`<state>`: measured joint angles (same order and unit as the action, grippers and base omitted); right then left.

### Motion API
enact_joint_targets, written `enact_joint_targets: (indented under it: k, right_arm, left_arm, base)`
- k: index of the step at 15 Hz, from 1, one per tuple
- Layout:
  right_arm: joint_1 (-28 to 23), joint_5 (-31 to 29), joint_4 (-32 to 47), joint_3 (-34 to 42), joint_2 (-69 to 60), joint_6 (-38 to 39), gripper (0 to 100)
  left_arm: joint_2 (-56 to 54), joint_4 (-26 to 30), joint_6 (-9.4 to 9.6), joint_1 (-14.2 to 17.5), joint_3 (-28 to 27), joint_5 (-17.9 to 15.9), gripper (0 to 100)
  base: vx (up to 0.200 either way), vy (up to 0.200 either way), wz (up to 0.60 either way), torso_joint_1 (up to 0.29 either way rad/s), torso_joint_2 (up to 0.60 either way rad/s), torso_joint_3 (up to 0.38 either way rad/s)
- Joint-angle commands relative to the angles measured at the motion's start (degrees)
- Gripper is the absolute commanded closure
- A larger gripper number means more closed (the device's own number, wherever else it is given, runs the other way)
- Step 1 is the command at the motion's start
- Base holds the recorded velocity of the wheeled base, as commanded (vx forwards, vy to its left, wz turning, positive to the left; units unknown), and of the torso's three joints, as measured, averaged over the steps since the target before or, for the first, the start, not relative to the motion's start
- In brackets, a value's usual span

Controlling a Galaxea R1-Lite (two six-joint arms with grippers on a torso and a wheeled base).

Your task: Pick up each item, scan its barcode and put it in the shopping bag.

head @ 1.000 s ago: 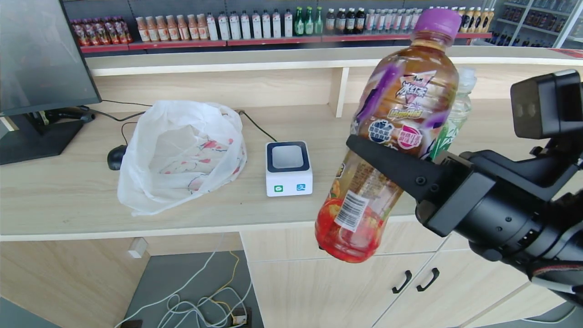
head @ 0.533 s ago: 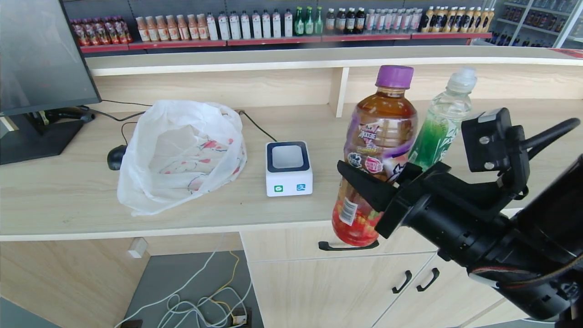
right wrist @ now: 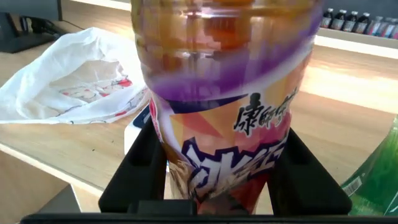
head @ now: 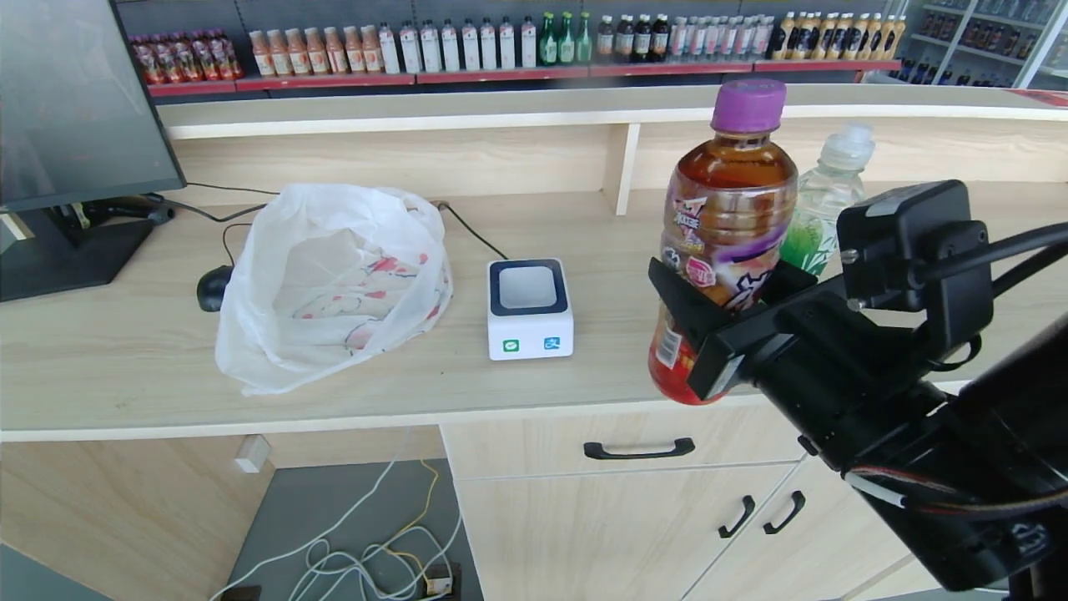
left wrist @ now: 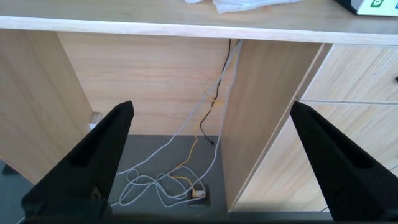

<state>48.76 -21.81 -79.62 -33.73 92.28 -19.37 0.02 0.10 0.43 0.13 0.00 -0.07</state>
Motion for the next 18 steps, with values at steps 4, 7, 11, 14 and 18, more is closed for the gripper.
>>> enact_joint_targets:
  k: [4, 7, 11, 14, 18]
  right_arm:
    - [0.0, -5.8, -9.7, -0.3, 4.6, -5.6, 100]
    - [0.0, -6.2, -10.3, -0.6, 5.5, -5.8, 100]
    - [0.7, -9.5, -10.0, -2.9, 5.6, -5.9, 100]
    - [0.9, -9.4, -10.1, -3.4, 5.6, -5.6, 100]
    - [0.5, -8.5, -9.9, -3.3, 6.8, -6.4, 100]
  left_arm:
    - [0.0, 0.0, 0.01, 0.0, 0.0, 0.0, 0]
    - [0.0, 0.0, -0.25, 0.0, 0.0, 0.0, 0]
    - [0.0, 0.0, -0.25, 0.0, 0.0, 0.0, 0]
    - [0.0, 0.0, -0.25, 0.0, 0.0, 0.1, 0]
    - [0.0, 0.0, -0.16, 0.0, 0.0, 0.0, 0]
  base:
    - [0.000, 0.000, 0.00, 0.000, 0.00, 0.000]
    - [0.000, 0.133, 0.00, 0.003, 0.00, 0.002]
    - [0.000, 0.200, 0.00, -0.001, 0.00, 0.002]
    - [0.000, 0.200, 0.00, 0.009, 0.01, 0.002]
    - [0.000, 0.150, 0.00, 0.001, 0.01, 0.002]
